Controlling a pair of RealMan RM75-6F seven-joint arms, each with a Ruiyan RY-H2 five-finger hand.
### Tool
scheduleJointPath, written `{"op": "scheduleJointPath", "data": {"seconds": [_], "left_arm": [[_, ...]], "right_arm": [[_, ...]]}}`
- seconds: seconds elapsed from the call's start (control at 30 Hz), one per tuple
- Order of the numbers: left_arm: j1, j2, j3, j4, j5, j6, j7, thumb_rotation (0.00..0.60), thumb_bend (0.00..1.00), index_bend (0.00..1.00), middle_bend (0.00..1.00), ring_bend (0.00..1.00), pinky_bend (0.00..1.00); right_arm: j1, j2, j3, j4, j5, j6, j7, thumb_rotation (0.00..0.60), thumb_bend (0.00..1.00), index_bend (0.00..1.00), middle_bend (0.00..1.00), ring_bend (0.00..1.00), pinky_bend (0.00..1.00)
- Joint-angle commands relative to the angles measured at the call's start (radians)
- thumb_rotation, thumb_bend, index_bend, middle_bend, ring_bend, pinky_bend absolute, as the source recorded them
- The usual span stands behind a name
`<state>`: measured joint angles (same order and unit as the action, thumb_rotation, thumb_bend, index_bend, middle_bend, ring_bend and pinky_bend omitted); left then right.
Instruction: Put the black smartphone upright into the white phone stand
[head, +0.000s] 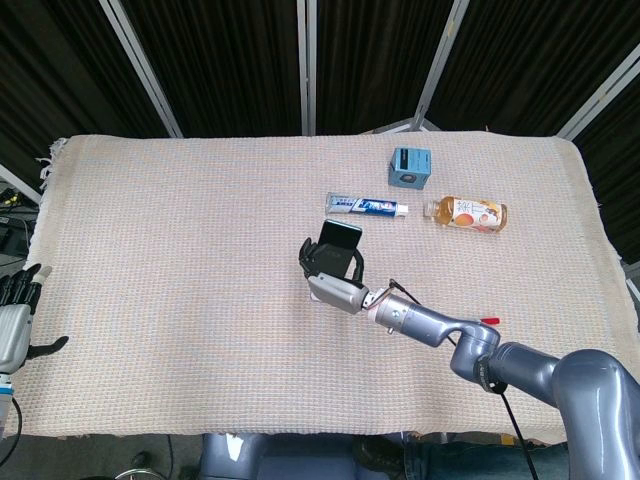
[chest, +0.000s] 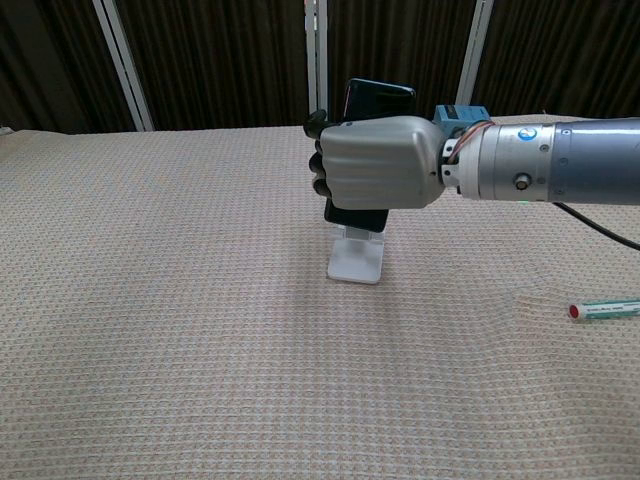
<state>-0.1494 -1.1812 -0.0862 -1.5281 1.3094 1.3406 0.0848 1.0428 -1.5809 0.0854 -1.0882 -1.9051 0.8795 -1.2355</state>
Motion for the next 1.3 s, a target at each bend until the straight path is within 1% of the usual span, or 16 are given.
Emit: {"op": "scheduleJointPath", "data": {"seconds": [0.03, 0.4, 0.7, 0.83, 1.3], "left_arm": [[-0.001, -0.001, 0.0, 0.001, -0.001, -0.002, 0.0, 0.6, 0.0, 0.0, 0.0, 0.0, 0.0], [-0.001, 0.001, 0.001, 0.001, -0.001, -0.004, -0.004, 0.6, 0.0, 0.0, 0.0, 0.0, 0.0], [-0.003, 0.001, 0.001, 0.003, -0.002, -0.007, -0.006, 0.6, 0.0, 0.0, 0.0, 0.0, 0.0], [-0.003, 0.001, 0.001, 0.004, -0.003, -0.009, -0.009, 0.6, 0.0, 0.0, 0.0, 0.0, 0.0], [-0.006, -0.003, 0.003, 0.007, -0.006, -0.015, -0.001, 0.6, 0.0, 0.0, 0.0, 0.0, 0.0]], "right_arm": [[0.001, -0.006, -0.005, 0.005, -0.002, 0.0, 0.0, 0.6, 0.23, 0.57, 0.58, 0.51, 0.33], [0.004, -0.031, -0.013, 0.037, 0.005, -0.007, -0.007, 0.6, 0.23, 0.56, 0.57, 0.49, 0.32], [0.0, -0.044, -0.02, 0.053, 0.012, -0.005, -0.005, 0.6, 0.23, 0.55, 0.52, 0.46, 0.31], [0.003, -0.043, -0.027, 0.055, 0.006, 0.0, -0.003, 0.6, 0.23, 0.55, 0.52, 0.45, 0.31], [0.002, -0.031, -0.026, 0.045, 0.016, 0.009, 0.004, 0.6, 0.23, 0.55, 0.51, 0.45, 0.31]]}}
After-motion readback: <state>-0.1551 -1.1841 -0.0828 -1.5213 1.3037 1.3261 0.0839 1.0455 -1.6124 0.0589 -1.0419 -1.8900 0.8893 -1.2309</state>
